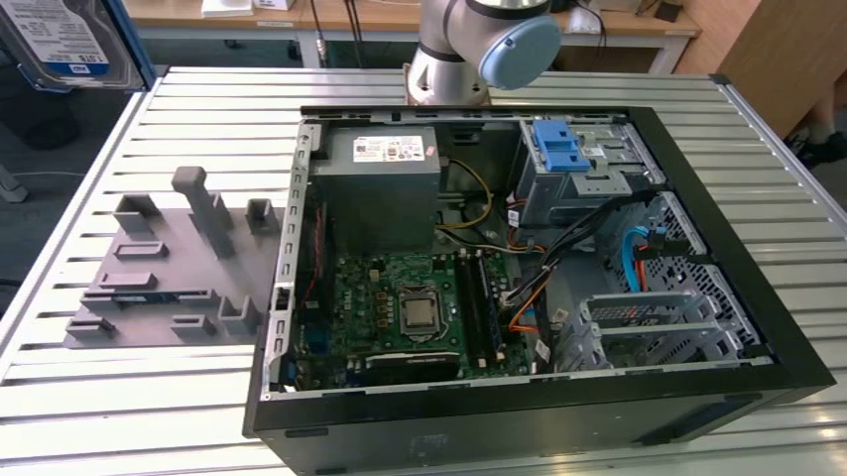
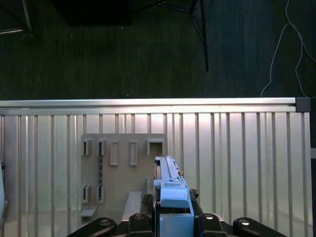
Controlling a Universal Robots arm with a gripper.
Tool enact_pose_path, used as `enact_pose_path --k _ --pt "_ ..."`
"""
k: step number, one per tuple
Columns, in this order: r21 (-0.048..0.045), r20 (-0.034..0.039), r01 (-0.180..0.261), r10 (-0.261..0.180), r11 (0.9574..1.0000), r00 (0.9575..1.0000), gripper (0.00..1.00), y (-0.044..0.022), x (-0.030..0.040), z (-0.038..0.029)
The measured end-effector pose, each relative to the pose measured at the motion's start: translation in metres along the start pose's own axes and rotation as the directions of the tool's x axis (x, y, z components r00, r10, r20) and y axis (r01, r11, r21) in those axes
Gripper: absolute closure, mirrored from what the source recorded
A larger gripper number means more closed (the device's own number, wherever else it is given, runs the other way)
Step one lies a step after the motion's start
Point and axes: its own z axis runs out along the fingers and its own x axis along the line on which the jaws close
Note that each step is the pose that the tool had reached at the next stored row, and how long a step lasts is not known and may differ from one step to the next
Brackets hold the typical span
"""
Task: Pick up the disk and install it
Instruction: 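Pick up the disk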
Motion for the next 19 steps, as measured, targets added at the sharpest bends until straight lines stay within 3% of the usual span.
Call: enact_pose_path --k 10,19 --pt "0.0000 0.0000 0.000 0.000 1.0000 1.0000 0.64 -0.0066 -0.0001 -0.0001" --pt "0.0000 0.0000 0.000 0.000 1.0000 1.0000 0.64 -0.0187 0.0021 -0.0004"
